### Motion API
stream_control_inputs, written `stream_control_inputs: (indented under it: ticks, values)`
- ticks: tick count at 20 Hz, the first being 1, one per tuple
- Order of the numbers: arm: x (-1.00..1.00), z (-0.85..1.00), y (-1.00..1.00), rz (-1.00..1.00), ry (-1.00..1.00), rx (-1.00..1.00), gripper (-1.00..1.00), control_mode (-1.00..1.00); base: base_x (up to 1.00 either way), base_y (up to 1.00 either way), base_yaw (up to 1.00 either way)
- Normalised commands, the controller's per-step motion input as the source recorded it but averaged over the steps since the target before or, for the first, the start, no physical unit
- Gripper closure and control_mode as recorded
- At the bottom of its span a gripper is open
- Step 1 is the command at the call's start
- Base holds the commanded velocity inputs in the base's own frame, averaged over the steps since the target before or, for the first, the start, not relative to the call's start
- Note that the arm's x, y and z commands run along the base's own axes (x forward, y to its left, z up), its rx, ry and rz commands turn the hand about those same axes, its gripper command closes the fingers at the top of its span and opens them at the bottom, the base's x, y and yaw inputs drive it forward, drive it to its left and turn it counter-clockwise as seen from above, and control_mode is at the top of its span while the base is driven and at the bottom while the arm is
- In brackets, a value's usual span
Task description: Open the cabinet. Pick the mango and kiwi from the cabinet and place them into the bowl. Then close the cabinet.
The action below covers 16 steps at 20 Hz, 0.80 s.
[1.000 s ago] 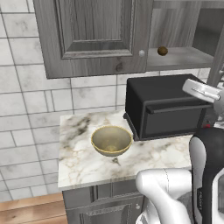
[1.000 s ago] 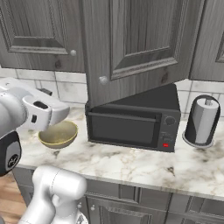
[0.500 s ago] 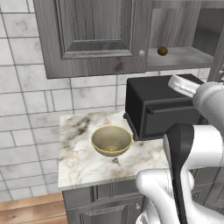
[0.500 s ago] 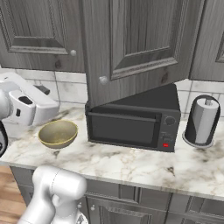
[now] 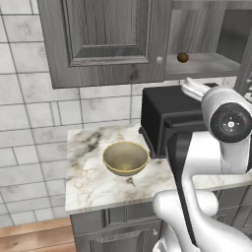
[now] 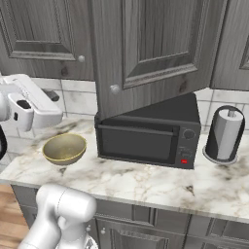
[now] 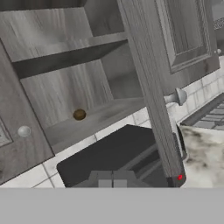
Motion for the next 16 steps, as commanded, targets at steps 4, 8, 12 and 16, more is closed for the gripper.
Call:
stream_control_inputs:
  ticks: [4, 8, 12, 16]
  values:
    - [0.22, 0.0, 0.0, -0.17, 0.0, -0.02, 1.0, -1.0, 0.0, 0.0, 0.0]
    - [0.19, 0.0, 0.0, -0.16, 0.0, -0.02, 1.0, -1.0, 0.0, 0.0, 0.0]
    - [0.21, 0.0, 0.0, -0.16, 0.0, -0.02, 1.0, -1.0, 0.0, 0.0, 0.0]
    - [0.28, 0.0, 0.0, -0.18, 0.0, -0.03, 1.0, -1.0, 0.0, 0.0, 0.0]
